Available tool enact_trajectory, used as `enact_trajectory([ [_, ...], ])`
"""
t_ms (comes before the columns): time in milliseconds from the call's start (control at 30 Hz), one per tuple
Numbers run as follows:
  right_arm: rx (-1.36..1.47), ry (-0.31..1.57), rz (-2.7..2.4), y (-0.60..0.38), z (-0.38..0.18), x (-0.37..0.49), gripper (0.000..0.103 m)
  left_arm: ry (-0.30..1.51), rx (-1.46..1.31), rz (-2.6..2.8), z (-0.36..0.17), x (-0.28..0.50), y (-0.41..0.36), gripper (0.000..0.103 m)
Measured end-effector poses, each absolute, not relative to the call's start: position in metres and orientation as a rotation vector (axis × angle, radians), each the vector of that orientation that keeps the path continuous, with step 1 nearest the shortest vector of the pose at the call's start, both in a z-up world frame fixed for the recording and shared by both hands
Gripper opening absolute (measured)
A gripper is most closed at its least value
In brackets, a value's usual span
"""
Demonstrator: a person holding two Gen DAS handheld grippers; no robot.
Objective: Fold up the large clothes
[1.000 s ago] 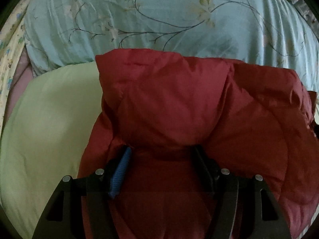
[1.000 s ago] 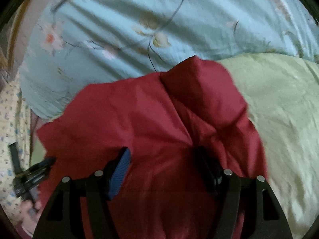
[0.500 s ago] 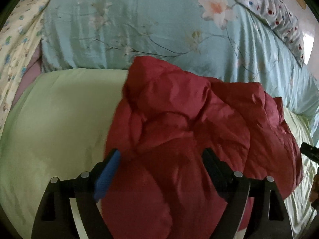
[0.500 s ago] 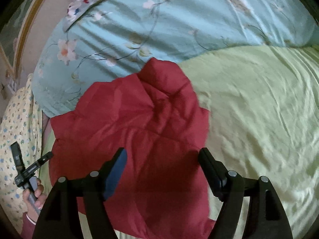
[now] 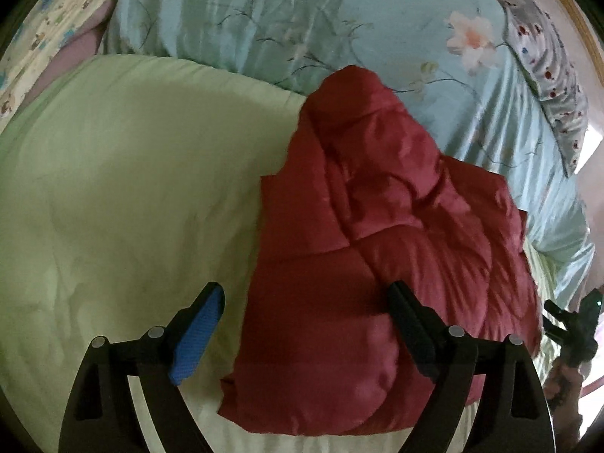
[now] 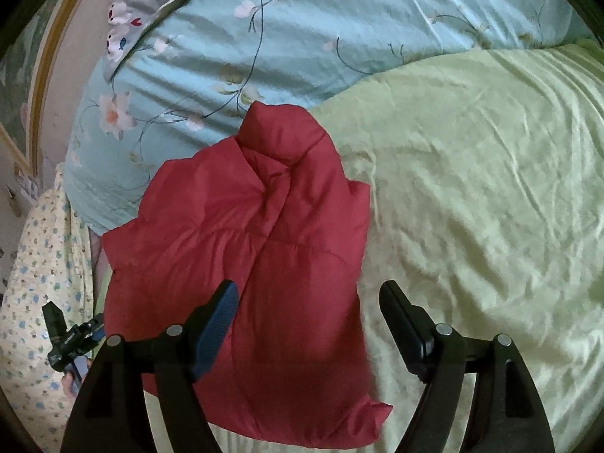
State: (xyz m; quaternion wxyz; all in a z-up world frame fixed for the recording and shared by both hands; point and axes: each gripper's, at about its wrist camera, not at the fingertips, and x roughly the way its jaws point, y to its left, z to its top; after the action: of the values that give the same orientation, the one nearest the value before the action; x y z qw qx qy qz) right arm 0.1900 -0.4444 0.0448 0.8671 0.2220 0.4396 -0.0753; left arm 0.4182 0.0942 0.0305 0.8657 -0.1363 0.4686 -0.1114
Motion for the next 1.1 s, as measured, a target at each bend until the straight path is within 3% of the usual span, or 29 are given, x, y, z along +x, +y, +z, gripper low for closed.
enact_trajectory([
  [167,0.501,0.939,-0.134,-0.446,0.037,0.195,0.082,1.003,-0.333,-0.285,0.021,0.426,0.098,0.091],
  [333,0.556,0.954,-0.128,-0.453,0.024,0.200,0.083,1.041,-0.407,-0.325,0.000,0.441,0.102,0.103],
  [600,0.655,1.001,-0.065,-0.457,-0.005,0.214,0.086,1.101,-0.587,-0.437,-0.035,0.468,0.110,0.103],
  [633,0.678,1.003,-0.044,-0.457,-0.009,0.216,0.084,1.099,-0.591,-0.447,-0.037,0.469,0.110,0.100],
  [667,0.694,1.006,-0.029,-0.456,-0.012,0.217,0.083,1.092,-0.593,-0.465,-0.039,0.469,0.110,0.088],
  [700,0.708,1.015,-0.012,-0.453,-0.016,0.219,0.082,1.079,-0.588,-0.481,-0.037,0.469,0.108,0.084],
  [800,0.676,1.017,-0.010,-0.444,-0.014,0.220,0.065,1.048,-0.569,-0.492,-0.032,0.464,0.108,0.066],
  [867,0.678,1.009,0.000,-0.442,-0.009,0.216,0.048,1.038,-0.567,-0.500,-0.028,0.459,0.110,0.055],
  [967,0.678,0.994,0.012,-0.436,0.004,0.208,0.037,1.016,-0.549,-0.511,-0.016,0.446,0.111,0.049],
  [1100,0.662,0.984,0.030,-0.423,0.020,0.193,0.035,0.989,-0.529,-0.539,0.002,0.418,0.117,0.046],
])
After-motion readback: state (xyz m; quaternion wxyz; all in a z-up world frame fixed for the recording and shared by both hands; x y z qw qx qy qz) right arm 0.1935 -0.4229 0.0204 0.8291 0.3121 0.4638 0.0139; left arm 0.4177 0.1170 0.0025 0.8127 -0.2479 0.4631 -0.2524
